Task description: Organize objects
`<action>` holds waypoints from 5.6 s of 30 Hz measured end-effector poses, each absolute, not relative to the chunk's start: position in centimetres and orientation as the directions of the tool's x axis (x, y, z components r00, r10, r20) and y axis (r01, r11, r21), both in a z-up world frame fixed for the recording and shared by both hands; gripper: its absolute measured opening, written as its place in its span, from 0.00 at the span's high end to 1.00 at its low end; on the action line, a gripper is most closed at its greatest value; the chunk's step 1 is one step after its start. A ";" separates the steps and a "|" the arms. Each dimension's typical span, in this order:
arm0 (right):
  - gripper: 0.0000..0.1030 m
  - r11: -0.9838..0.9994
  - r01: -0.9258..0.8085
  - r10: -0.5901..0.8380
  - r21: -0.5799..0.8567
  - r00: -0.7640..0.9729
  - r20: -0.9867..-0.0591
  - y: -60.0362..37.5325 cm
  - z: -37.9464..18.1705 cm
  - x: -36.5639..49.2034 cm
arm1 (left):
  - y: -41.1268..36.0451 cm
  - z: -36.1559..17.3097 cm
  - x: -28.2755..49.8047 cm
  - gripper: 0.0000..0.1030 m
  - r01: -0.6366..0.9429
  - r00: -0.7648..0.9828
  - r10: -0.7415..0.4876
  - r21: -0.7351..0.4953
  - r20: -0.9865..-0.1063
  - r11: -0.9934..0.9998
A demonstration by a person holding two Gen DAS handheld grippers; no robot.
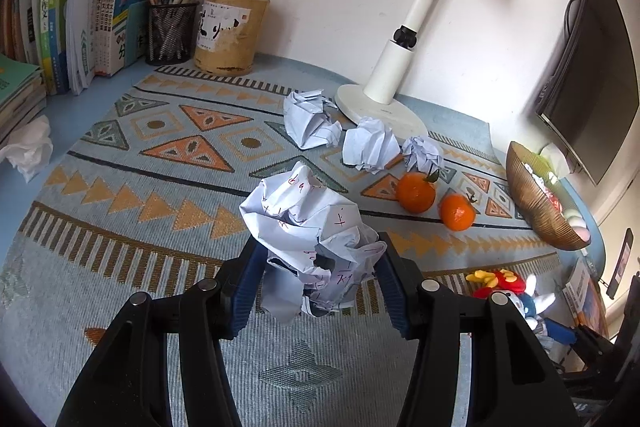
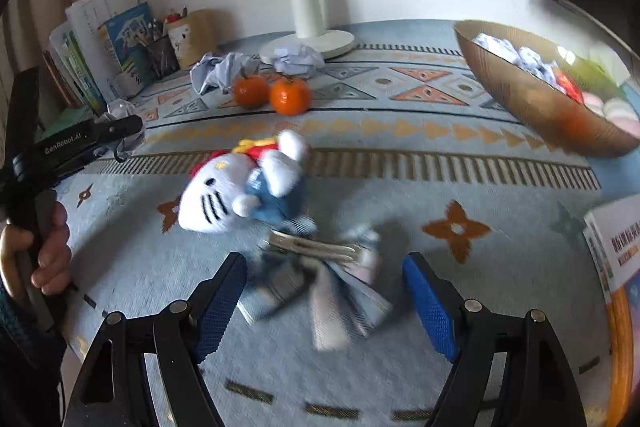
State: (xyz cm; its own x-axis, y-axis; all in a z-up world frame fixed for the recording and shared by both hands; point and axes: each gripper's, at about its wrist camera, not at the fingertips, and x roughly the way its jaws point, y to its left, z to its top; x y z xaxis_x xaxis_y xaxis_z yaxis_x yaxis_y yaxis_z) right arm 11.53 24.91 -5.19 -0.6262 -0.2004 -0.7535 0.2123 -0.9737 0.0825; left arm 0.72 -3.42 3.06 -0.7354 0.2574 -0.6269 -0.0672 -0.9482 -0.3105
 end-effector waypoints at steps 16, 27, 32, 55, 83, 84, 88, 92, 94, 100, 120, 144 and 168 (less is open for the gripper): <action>0.80 -0.982 0.176 -0.173 0.064 -0.719 -0.674 26.1 -2.4 14.3 | -2.9 2.4 -0.2 0.50 -0.021 -0.703 0.192 -0.249 -0.685 -0.968; 0.80 -0.979 0.138 -0.201 0.147 -0.723 -0.661 28.3 -3.3 14.1 | -2.5 2.5 0.0 0.50 -0.001 -0.707 0.148 -0.209 -0.691 -0.978; 0.80 -0.983 0.076 -0.164 0.166 -0.766 -0.622 30.8 -1.6 14.1 | -1.3 3.3 0.6 0.50 -0.023 -0.737 0.120 -0.153 -0.665 -0.988; 0.80 -0.977 0.047 -0.171 0.207 -0.751 -0.637 32.5 -2.8 14.0 | -0.5 2.9 -0.4 0.50 -0.001 -0.699 0.073 -0.101 -0.711 -0.995; 0.26 -0.983 -0.117 0.012 0.145 -0.817 -0.576 36.1 4.7 9.0 | 15.4 15.0 -1.0 0.01 -0.405 -0.742 0.395 -0.108 -0.542 -0.908; 0.25 -0.989 -0.079 -0.007 0.123 -0.817 -0.577 34.6 4.0 9.6 | 13.3 14.4 0.1 0.01 -0.359 -0.760 0.356 -0.107 -0.543 -0.927; 0.24 -0.997 0.069 -0.082 0.045 -0.792 -0.605 28.2 0.8 10.4 | 5.8 10.7 2.7 0.01 -0.147 -0.796 0.172 -0.091 -0.581 -0.985; 0.24 -0.994 0.109 -0.087 0.002 -0.785 -0.614 25.4 -1.5 10.2 | -0.3 6.8 2.4 0.01 0.045 -0.779 0.050 -0.135 -0.624 -0.990; 0.24 -0.995 0.094 -0.045 -0.045 -0.780 -0.624 24.7 -2.0 10.0 | -2.2 5.9 2.1 0.01 0.073 -0.776 0.077 -0.210 -0.626 -0.975; 0.15 -0.995 0.084 -0.036 -0.044 -0.763 -0.645 25.2 -2.2 9.2 | -3.7 3.3 1.9 0.01 0.097 -0.755 0.145 -0.327 -0.639 -0.940; 0.15 -0.997 0.073 -0.046 -0.014 -0.747 -0.663 25.9 -2.4 8.8 | -3.2 3.7 2.6 0.01 0.053 -0.790 0.149 -0.309 -0.595 -0.949; 0.14 -0.995 0.102 -0.073 -0.004 -0.746 -0.662 25.7 -2.5 8.9 | -3.8 3.4 2.3 0.01 0.070 -0.783 0.154 -0.332 -0.603 -0.941; 0.14 -0.993 0.116 -0.067 -0.034 -0.757 -0.650 25.3 -2.4 9.1 | -3.8 3.3 2.3 0.01 0.076 -0.781 0.151 -0.332 -0.606 -0.940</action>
State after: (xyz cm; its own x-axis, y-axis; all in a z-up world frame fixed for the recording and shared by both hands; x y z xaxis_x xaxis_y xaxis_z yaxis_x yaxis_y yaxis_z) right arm 9.05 25.28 -2.41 -0.7568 -0.0665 -0.6503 0.1163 -0.9926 -0.0338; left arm 2.34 -3.76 3.34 -0.7810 0.1511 -0.6060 0.0755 -0.9403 -0.3318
